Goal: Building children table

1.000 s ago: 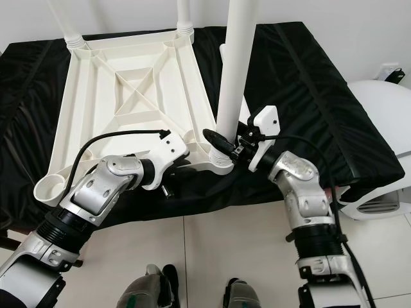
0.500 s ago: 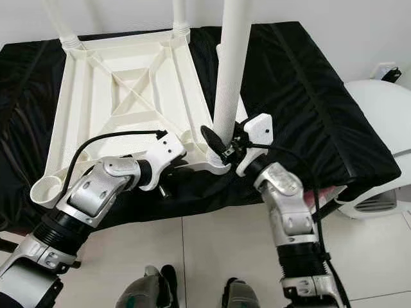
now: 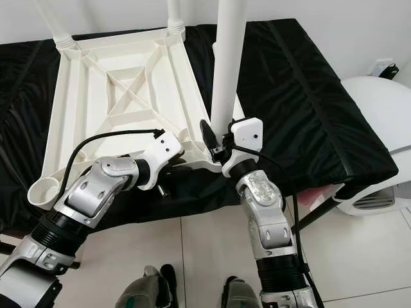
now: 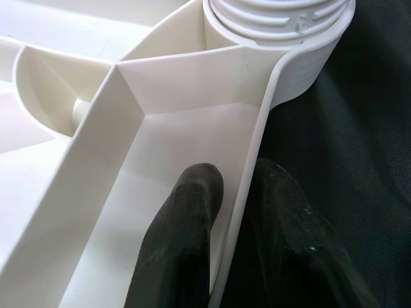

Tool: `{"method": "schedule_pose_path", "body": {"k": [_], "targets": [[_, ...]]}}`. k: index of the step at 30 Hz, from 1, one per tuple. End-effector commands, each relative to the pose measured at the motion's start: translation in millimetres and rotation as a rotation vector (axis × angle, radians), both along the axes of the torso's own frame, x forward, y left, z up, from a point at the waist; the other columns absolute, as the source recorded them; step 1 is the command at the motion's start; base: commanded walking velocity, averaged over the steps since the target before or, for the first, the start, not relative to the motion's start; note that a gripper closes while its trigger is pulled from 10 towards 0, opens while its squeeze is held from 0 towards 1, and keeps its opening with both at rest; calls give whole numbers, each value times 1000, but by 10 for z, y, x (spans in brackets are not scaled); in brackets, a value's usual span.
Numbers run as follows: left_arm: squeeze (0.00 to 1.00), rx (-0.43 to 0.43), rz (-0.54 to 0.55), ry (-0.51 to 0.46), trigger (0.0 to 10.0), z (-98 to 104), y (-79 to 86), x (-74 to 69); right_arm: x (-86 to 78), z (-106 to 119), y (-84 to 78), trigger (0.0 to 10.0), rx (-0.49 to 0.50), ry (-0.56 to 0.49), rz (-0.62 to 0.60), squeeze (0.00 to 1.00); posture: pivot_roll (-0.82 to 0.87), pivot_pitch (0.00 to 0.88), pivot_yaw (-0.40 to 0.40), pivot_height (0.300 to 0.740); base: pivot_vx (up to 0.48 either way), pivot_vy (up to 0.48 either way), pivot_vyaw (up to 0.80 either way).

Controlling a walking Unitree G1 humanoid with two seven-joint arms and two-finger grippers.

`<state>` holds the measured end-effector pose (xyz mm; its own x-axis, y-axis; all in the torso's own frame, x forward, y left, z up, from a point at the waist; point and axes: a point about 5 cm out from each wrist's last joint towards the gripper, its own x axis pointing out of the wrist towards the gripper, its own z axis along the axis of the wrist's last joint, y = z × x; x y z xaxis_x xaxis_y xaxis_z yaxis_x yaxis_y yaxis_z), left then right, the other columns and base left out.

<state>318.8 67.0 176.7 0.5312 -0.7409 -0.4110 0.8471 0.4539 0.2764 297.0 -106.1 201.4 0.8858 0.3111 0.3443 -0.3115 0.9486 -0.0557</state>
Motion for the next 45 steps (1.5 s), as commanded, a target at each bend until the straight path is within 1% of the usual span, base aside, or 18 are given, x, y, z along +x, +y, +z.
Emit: {"method": "schedule_pose_path", "body": {"k": [1, 3, 7, 9, 11, 20, 21, 30, 33, 34, 36, 37, 39, 40, 41, 43, 44, 45], "targets": [[0, 1, 6, 27, 10000, -58, 24, -27, 11, -191, -22, 10000, 32, 107, -55, 0, -48, 189, 32, 740, 0, 0, 0], [0, 2, 7, 29, 10000, -60, 30, -34, 7, -223, 69, 10000, 68, 131, -117, 0, -43, 190, 34, 740, 0, 0, 0], [0, 3, 7, 30, 10000, -60, 32, -36, 7, -238, 103, 10000, 89, 149, -154, 0, -43, 190, 34, 740, 0, 0, 0], [0, 4, 7, 31, 10000, -61, 33, -38, 20, -264, 164, 10000, 121, 185, -218, 0, -42, 190, 37, 740, 0, 0, 0], [0, 5, 6, 31, 10000, -60, 33, -39, 22, -273, 183, 10000, 131, 201, -239, 0, -38, 190, 36, 740, 0, 0, 0], [0, 7, 9, 28, 10000, -51, 50, -36, 25, -288, 145, 10000, 131, 221, -236, 0, -41, 189, 36, 740, 0, 0, 0], [0, 7, 9, 29, 10000, -50, 48, -37, 22, -285, 141, 10000, 134, 218, -219, 1000, -42, 189, 37, 740, 0, 0, 0], [0, 4, 8, 30, 10000, -51, 35, -45, 12, -196, 165, 10000, 152, 164, -136, 1000, -41, 186, 31, 740, 0, 0, 0], [0, 3, 9, 29, 10000, -54, 31, -46, 28, -174, 123, 10000, 136, 144, -101, 1000, -41, 182, 28, 740, 0, 0, 0], [0, 3, 10, 28, 10000, -50, 32, -46, 49, -142, 70, 10000, 123, 128, -56, 1000, -41, 180, 27, 740, 0, 0, 0], [0, 3, 10, 28, 10000, -50, 32, -46, 49, -142, 70, 10000, 123, 128, -56, 1000, -41, 180, 27, 740, 0, 0, 0], [0, 2, 10, 27, 10000, -47, 32, -46, 72, -114, 14, 10000, 117, 121, -12, 1000, -42, 179, 26, 740, 0, 0, 0], [0, 2, 10, 27, 10000, -47, 32, -46, 72, -114, 14, 10000, 117, 121, -12, 1000, -42, 179, 26, 740, 0, 0, 0], [0, 1, 9, 26, 10000, -45, 29, -47, 105, -76, -66, 10000, 95, 107, 54, 0, -43, 175, 25, 740, 0, 0, 0], [0, 1, 9, 26, 10000, -45, 29, -47, 105, -76, -66, 10000, 95, 107, 54, 0, -43, 175, 25, 740, 0, 0, 0], [0, 0, 6, 23, 10000, -39, 22, -46, 175, -3, -240, 10000, 41, 101, 201, 0, -45, 169, 21, 740, 0, 0, 0], [0, 0, 6, 23, 10000, -39, 22, -46, 175, -3, -240, 10000, 41, 101, 201, 0, -45, 169, 21, 740, 0, 0, 0], [0, 0, 5, 21, 10000, -36, 20, -46, 199, 30, -313, 10000, -3, 91, 267, 0, -45, 168, 20, 740, 0, 0, 0]]}}
